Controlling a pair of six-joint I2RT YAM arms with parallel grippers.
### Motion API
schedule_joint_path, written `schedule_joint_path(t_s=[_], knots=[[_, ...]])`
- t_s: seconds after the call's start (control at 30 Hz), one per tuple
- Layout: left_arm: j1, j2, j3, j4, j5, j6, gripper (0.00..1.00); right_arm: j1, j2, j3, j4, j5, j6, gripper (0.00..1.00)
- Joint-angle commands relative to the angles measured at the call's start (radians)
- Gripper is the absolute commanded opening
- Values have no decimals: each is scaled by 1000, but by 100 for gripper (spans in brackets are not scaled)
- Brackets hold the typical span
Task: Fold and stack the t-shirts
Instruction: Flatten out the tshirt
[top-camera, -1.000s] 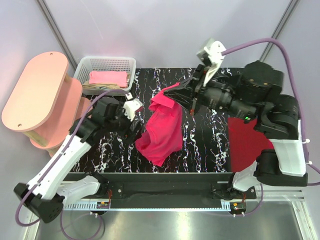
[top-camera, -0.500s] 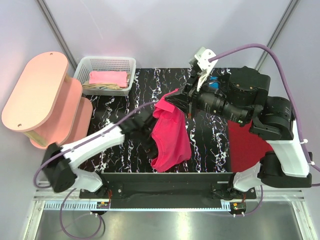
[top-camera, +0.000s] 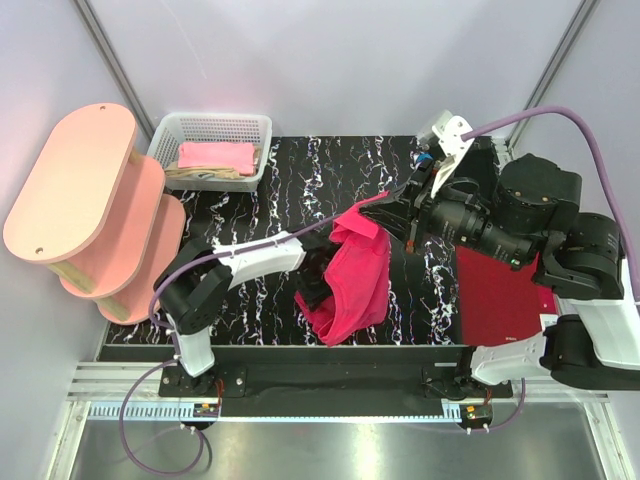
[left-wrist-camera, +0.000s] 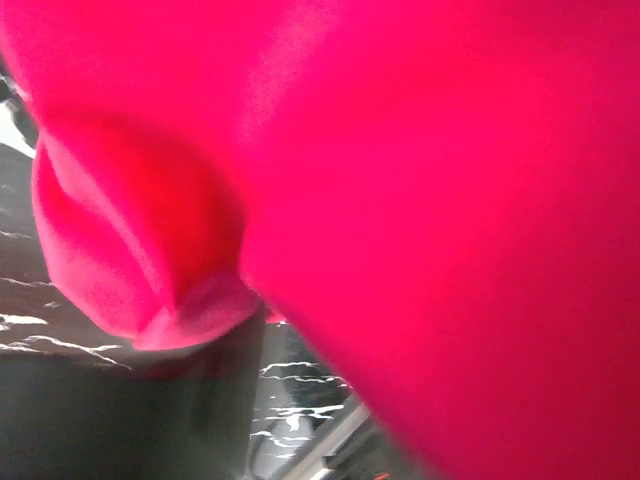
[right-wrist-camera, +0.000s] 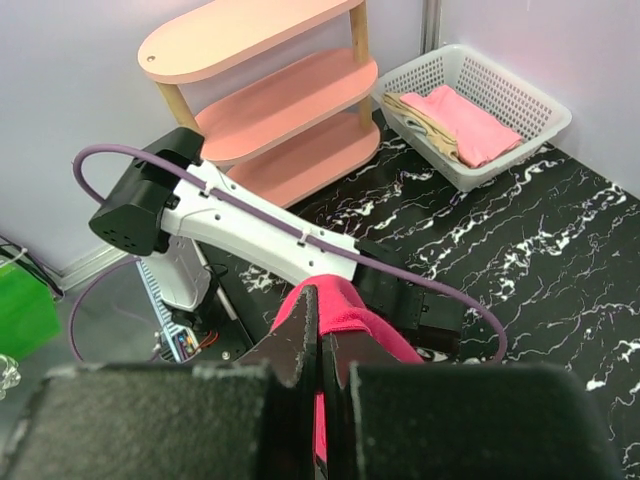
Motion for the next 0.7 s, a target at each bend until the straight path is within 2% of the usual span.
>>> schedule_joint_path(t_s=[0.0,0.2,0.33,0.43,0.5,0.67], knots=[[19,-17,81,4,-38,10,0,7,-33,-31,95,13,14,0],[152,-203,110,-79,-94,54,0,7,-76,-97,111,27,25,0],[279,-419,110,-171,-187,143,0,7,-133,-166,125,49,45,0],[331,-552,121,-255,-224,184,0,7,-190,-219,131,62,66,0],[339,-641,111,-280,-229,198,0,7,-225,-244,131,61,88,0],[339,-726,174,-416,-230,210,0,7,-274,-284,114,43,135,0]])
